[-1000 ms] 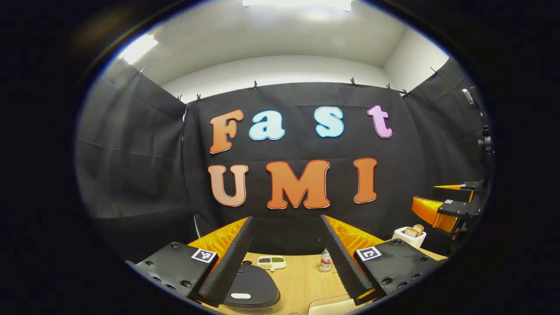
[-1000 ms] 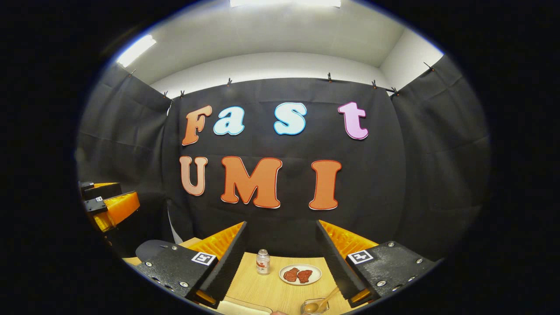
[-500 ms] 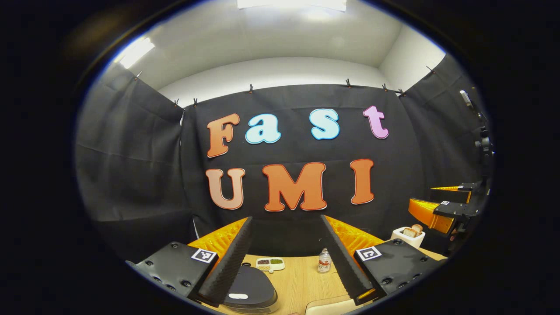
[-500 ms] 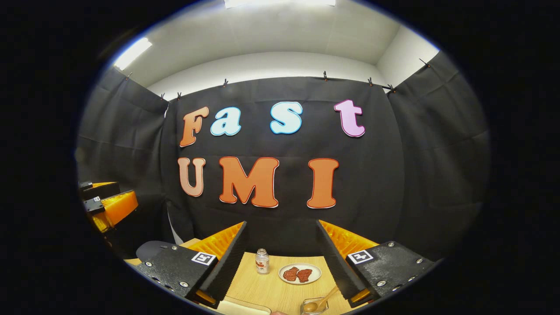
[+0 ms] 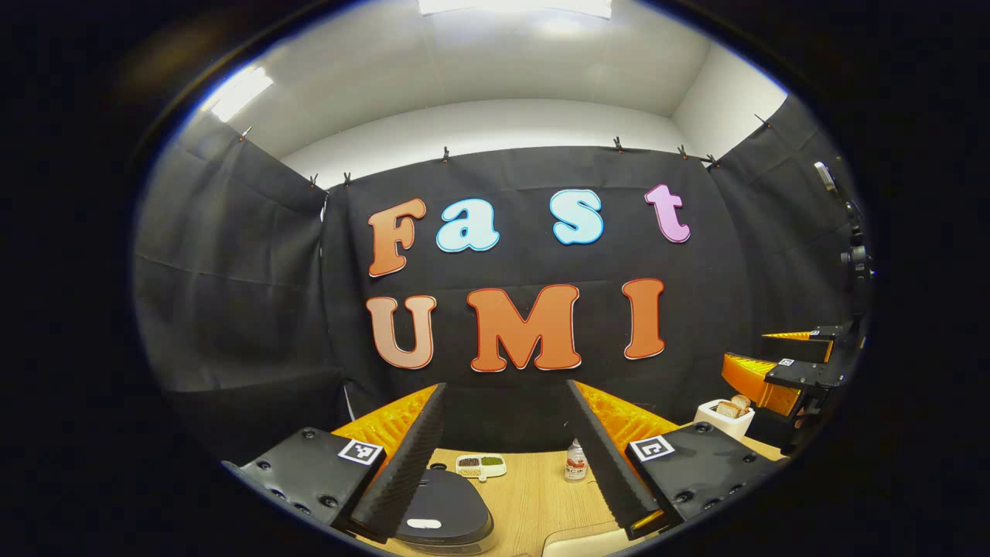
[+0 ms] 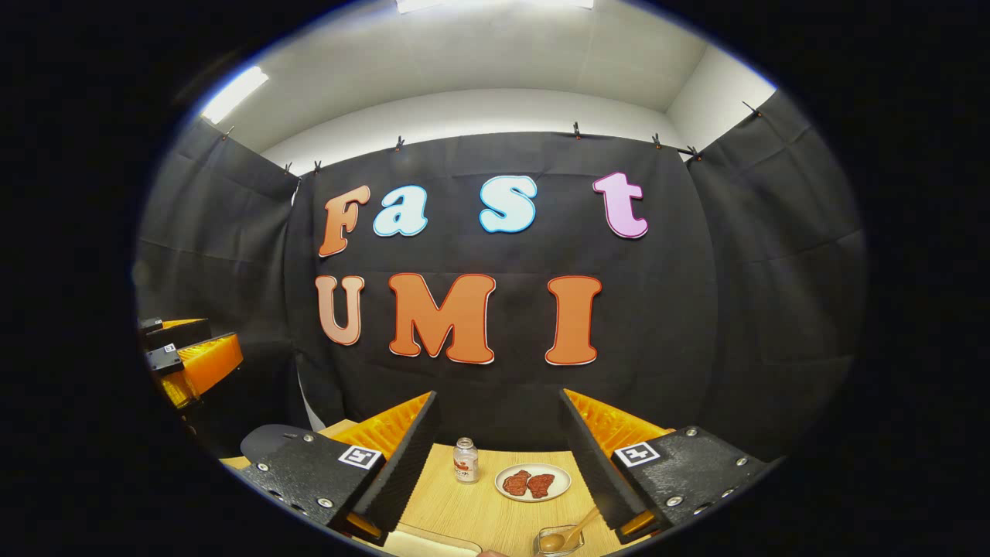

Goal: Close the left gripper, press the button to open the rice cooker; take a wooden spoon from the chopstick holder with the right hand, scoop a spoonful of rice and pour it into the rice cooker, then put the wooden spoon back into the chopstick holder.

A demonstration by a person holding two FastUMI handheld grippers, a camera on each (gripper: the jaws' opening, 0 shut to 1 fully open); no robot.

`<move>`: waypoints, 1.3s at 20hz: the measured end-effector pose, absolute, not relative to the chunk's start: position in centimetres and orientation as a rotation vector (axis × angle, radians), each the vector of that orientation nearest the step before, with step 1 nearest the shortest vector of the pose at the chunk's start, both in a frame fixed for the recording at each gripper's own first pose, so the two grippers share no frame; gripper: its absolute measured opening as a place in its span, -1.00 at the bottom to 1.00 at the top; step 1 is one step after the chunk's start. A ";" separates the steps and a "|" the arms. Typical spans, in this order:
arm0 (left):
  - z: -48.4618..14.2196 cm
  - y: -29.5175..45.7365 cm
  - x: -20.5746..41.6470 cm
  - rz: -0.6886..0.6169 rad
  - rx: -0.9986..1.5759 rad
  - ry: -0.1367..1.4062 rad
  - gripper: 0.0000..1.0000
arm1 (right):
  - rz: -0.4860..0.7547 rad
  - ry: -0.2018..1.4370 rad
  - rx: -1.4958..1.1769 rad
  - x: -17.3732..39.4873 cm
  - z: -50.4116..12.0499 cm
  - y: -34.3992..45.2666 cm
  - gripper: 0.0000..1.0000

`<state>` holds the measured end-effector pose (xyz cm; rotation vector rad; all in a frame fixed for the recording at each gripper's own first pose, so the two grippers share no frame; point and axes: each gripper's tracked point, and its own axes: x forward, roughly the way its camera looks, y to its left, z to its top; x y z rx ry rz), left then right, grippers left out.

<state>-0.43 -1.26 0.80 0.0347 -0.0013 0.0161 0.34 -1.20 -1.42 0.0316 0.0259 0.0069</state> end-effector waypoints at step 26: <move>-20.0 10.1 2.3 0.206 -0.254 0.802 -0.89 | -0.088 0.129 0.006 1.5 -6.1 -4.1 0.88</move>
